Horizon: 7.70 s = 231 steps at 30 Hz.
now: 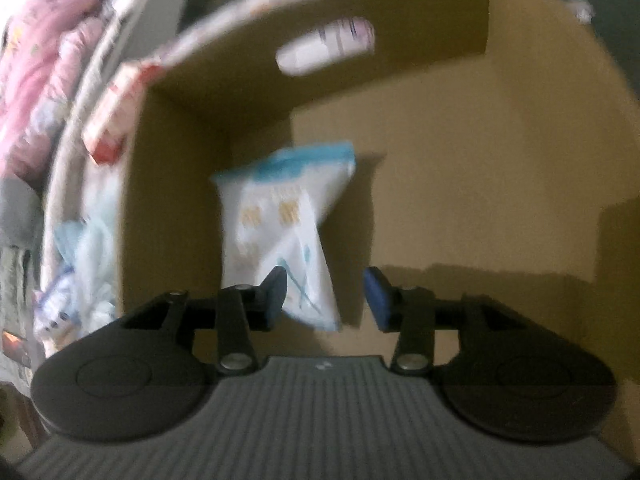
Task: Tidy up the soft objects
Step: 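Carry the cotton swab bag into the cardboard box and release it, then move the right gripper back to the pile and grasp the blue-white tissue box, then carry the tissue box into the cardboard box and release it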
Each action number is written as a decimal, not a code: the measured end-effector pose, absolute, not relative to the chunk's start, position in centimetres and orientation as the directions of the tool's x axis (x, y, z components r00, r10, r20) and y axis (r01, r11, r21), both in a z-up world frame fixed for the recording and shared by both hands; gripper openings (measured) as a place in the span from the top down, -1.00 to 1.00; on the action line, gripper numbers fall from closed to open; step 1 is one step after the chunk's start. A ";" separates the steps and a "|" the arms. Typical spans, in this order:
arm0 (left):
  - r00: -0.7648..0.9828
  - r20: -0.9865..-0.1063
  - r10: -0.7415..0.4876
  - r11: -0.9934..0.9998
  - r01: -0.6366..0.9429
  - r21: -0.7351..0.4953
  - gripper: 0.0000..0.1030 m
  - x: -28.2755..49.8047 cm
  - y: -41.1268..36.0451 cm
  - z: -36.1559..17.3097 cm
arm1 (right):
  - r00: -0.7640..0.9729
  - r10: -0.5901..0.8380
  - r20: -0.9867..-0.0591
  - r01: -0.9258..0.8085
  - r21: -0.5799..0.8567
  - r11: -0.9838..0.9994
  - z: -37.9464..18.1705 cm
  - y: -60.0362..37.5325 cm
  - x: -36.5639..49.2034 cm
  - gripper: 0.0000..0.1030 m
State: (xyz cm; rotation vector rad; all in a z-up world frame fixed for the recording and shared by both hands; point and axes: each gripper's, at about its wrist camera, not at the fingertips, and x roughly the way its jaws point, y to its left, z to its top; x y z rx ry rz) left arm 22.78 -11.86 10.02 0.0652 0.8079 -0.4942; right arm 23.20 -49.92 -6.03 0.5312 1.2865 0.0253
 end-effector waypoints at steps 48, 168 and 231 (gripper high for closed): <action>0.672 -0.631 -0.386 0.919 0.341 -0.200 -0.95 14.0 3.9 4.9 | 0.625 0.251 -0.739 0.044 0.355 0.934 9.3 -38.4 19.8 0.16; 0.383 -0.742 -0.549 0.745 0.627 -0.228 0.21 20.9 -22.8 8.1 | 0.595 0.412 -0.690 0.151 0.600 0.786 10.2 -44.0 17.5 0.29; 0.546 -0.753 -0.368 0.920 0.332 -0.209 -0.68 19.2 -4.0 4.0 | 0.423 0.018 -0.906 0.682 0.331 0.652 -8.0 -56.3 26.2 -0.16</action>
